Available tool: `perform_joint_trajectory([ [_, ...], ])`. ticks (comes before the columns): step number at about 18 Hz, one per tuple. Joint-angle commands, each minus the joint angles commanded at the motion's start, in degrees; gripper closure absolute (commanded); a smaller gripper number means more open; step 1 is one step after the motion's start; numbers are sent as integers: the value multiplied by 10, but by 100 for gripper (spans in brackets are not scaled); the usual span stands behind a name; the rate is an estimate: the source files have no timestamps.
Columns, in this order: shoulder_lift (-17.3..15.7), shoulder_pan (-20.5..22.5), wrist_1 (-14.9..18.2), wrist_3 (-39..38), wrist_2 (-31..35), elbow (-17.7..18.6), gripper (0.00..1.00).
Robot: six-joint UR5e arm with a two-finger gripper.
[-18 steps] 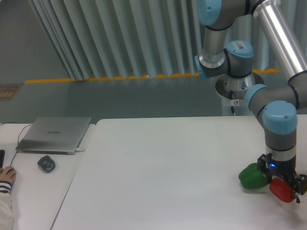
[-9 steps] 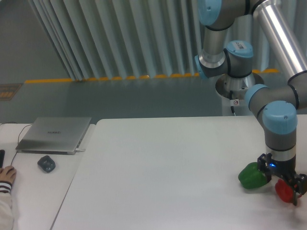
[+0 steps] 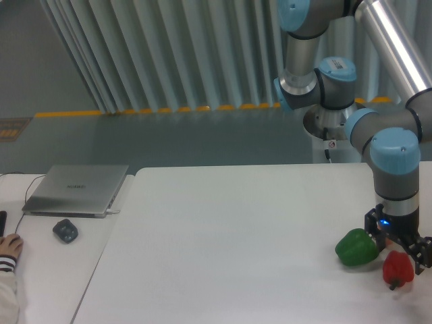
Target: Place the red pepper on the table
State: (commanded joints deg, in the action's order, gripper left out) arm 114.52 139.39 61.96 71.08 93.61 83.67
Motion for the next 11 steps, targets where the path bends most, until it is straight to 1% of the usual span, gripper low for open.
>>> perform_joint_trajectory([
  [4, -15, 9, 36, 145, 2, -2, 0],
  [5, -18, 18, 44, 180, -2, -1, 0],
  [9, -25, 19, 55, 258, -7, -3, 0],
  [11, -26, 21, 55, 263, -9, -3, 0],
])
